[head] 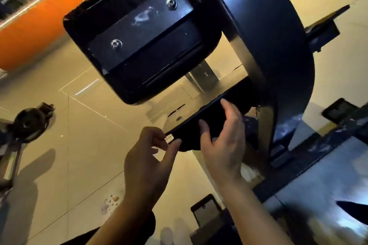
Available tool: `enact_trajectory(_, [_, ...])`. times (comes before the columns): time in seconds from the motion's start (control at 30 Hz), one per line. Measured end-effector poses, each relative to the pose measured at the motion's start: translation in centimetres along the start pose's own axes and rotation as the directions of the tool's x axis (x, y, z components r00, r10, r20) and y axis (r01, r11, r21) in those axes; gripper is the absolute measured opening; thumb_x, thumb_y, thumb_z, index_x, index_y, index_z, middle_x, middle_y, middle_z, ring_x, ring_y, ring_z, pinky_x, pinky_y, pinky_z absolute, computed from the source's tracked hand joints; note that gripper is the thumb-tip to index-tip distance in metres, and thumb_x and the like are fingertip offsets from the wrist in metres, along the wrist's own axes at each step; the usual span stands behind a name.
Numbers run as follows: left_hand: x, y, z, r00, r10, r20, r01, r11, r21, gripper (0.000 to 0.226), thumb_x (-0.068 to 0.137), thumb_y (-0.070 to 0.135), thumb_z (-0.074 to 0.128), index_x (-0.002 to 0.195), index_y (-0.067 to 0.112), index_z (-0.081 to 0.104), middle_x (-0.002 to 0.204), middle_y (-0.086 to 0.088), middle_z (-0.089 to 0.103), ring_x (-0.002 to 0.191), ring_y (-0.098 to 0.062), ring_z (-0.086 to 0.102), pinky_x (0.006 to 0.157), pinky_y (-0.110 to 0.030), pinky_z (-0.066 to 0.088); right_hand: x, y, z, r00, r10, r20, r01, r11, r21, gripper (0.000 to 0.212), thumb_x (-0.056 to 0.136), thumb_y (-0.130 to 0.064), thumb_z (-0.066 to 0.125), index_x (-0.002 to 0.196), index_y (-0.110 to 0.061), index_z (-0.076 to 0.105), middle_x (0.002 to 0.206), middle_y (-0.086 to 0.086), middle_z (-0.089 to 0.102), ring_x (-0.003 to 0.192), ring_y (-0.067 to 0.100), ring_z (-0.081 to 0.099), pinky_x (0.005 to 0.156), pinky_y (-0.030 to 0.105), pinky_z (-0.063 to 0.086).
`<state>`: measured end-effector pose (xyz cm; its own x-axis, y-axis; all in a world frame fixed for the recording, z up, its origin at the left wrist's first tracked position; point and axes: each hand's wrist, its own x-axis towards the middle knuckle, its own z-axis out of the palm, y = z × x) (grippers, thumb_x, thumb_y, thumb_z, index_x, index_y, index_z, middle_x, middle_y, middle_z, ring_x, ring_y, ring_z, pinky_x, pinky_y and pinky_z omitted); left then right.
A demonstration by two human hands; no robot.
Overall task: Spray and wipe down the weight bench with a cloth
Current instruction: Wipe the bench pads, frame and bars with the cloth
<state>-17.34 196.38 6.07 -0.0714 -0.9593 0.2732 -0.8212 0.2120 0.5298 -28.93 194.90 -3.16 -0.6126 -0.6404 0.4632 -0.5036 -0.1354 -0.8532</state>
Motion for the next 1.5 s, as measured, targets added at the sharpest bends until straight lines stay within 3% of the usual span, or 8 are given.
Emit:
enact_trajectory(0.2, [1.8,0.2,-0.9,0.954,0.299,0.0,-0.292,0.931,0.22,0.015,0.082,0.025,0.064,0.093,0.014,0.067,0.09,0.0,0.066,0.075,-0.015,0.061,0.063,-0.02,0.047,-1.1,0.6,1.6,0.999,0.048,-0.012,-0.048,0.998,-0.04,0.053,0.099,-0.046,0.042,0.138,-0.013,0.033,0.142,0.017,0.046,0.139,0.014,0.03,0.107,0.038,0.034])
enact_trajectory(0.3, [2.2,0.0,-0.6,0.939,0.332,0.089,-0.343,0.914,0.217,0.008,0.086,0.012,0.067,0.093,0.011,0.071,0.087,0.001,0.069,0.078,-0.015,0.064,0.068,-0.019,0.049,-2.0,-0.4,2.5,0.991,0.116,0.061,-0.115,0.993,-0.023,0.062,0.098,-0.05,0.038,0.147,-0.014,0.023,0.158,0.008,0.018,0.149,0.016,0.004,0.113,0.042,0.027])
enact_trajectory(0.43, [2.3,0.0,-0.9,0.954,0.283,0.095,-0.293,0.949,0.113,0.015,0.082,0.003,0.07,0.092,0.014,0.07,0.084,0.01,0.061,0.078,-0.007,0.061,0.069,-0.024,0.054,-4.2,-2.0,3.3,0.994,0.069,0.087,-0.069,0.998,0.004,0.049,0.1,-0.038,0.037,0.141,-0.012,0.031,0.156,0.005,0.017,0.149,0.009,-0.003,0.111,0.038,0.03])
enact_trajectory(0.77, [1.4,0.9,-0.6,0.979,0.188,0.081,-0.194,0.978,0.073,0.016,0.089,0.014,0.063,0.094,0.029,0.059,0.087,0.025,0.054,0.087,0.006,0.055,0.075,-0.01,0.041,-2.5,-0.6,1.8,0.991,-0.133,0.022,0.134,0.984,-0.114,0.022,0.1,-0.026,0.045,0.116,-0.012,0.051,0.133,0.008,0.043,0.131,0.027,0.04,0.098,0.046,0.048])
enact_trajectory(0.93, [0.8,0.8,-1.4,0.98,0.13,0.153,-0.131,0.991,-0.007,0.019,0.086,0.046,0.045,0.1,0.043,0.057,0.101,0.032,0.052,0.097,0.016,0.049,0.077,-0.011,0.037,1.3,0.4,0.4,0.996,0.071,-0.051,-0.078,0.985,-0.155,0.034,0.096,-0.028,0.045,0.118,-0.006,0.059,0.13,0.023,0.057,0.107,0.036,0.062,0.08,0.041,0.053])
enact_trajectory(1.13, [0.5,-0.2,-2.3,0.96,0.093,0.266,-0.078,0.995,-0.068,0.019,0.09,0.055,0.045,0.109,0.06,0.047,0.117,0.032,0.054,0.106,0.022,0.046,0.072,0.003,0.035,0.7,-0.9,1.1,0.984,0.105,-0.147,-0.122,0.986,-0.111,0.027,0.094,-0.018,0.052,0.114,-0.002,0.059,0.122,0.021,0.06,0.109,0.03,0.061,0.084,0.027,0.047])
enact_trajectory(1.3, [0.7,-0.3,-2.1,0.962,0.056,0.267,-0.034,0.996,-0.085,0.022,0.088,0.048,0.042,0.106,0.057,0.051,0.118,0.022,0.06,0.111,0.009,0.051,0.073,0.004,0.035,-4.6,-2.7,2.8,0.997,-0.07,-0.01,0.07,0.996,-0.048,0.022,0.097,-0.017,0.046,0.117,-0.008,0.049,0.13,0.015,0.051,0.13,0.03,0.044,0.096,0.04,0.051])
enact_trajectory(1.5, [0.6,-0.1,-1.9,0.963,0.02,0.267,0.001,0.997,-0.079,0.02,0.084,0.055,0.043,0.103,0.058,0.05,0.114,0.027,0.058,0.11,0.006,0.052,0.068,0.003,0.036,-4.3,-2.6,1.3,0.99,-0.123,0.071,0.13,0.985,-0.114,0.024,0.097,-0.018,0.046,0.118,-0.008,0.051,0.127,0.017,0.059,0.127,0.03,0.049,0.095,0.03,0.042])
